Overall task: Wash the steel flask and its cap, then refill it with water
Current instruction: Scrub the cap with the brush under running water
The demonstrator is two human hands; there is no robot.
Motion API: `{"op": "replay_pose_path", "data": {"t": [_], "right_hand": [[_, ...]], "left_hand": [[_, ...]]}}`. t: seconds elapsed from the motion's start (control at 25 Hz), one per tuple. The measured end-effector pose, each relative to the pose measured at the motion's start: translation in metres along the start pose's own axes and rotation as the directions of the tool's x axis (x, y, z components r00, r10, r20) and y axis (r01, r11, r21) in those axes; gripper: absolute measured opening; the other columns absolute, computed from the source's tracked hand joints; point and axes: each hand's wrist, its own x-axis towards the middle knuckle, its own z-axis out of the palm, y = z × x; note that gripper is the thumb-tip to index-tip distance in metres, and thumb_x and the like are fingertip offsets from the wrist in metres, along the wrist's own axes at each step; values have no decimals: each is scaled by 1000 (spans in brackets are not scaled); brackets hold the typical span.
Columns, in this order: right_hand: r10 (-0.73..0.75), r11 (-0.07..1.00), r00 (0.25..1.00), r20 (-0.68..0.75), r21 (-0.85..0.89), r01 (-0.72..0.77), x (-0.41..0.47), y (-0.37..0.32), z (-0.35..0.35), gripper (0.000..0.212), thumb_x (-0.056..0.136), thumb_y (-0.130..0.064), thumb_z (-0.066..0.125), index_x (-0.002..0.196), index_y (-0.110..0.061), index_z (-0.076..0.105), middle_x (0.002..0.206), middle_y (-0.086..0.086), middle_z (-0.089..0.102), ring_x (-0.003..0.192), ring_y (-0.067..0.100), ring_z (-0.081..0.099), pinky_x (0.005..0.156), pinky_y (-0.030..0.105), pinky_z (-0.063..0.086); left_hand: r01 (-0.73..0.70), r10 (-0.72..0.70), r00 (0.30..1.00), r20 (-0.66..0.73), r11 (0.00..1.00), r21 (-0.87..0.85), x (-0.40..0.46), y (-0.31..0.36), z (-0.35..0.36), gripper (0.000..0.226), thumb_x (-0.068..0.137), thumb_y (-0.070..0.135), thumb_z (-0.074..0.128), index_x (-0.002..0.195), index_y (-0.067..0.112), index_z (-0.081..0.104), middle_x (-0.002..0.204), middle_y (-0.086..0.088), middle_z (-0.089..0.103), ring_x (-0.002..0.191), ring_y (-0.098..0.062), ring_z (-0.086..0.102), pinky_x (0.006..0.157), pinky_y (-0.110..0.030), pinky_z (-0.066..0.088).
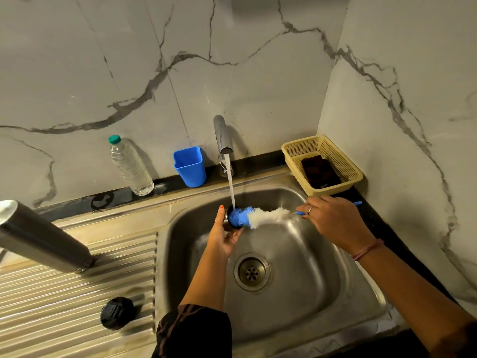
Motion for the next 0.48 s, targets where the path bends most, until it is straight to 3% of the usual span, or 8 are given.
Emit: {"op": "replay_pose_path", "data": {"t": [0.16,0.28,0.4,0.48], "right_hand": [[-42,997,997,57,-58,45,8,2,-7,23,75,-37,77,74,-16,68,51,-4,58,39,13,53,36,21,39],[-96,988,992,80,-115,105,15,5,-10,26,76,-40,76,70,-16,69,48,-4,56,36,13,50,37,19,33],[-103,987,993,54,-116,109,19,3,-14,16,80,-29,74,83,-14,70,61,0,64,49,17,58,44,25,46],[-149,983,989,-21,-116,145,19,2,-18,13,74,-17,77,83,-10,71,63,4,64,51,20,58,46,26,45]], "left_hand": [[16,-16,1000,4,1000,1,1,0,-3,45,87,32,73,119,4,56,114,-21,59,102,-32,64,84,-42,57],[18,-17,1000,19,1000,-5,2,-1,-5,50,88,32,71,124,2,55,111,-20,62,102,-32,66,73,-42,61],[21,-21,1000,18,1000,-18,5,0,-4,50,87,33,73,123,4,56,117,-20,62,104,-32,67,70,-41,62],[33,-32,999,24,999,-26,6,0,-4,47,87,34,72,121,5,58,119,-21,61,104,-32,66,73,-41,60]]}}
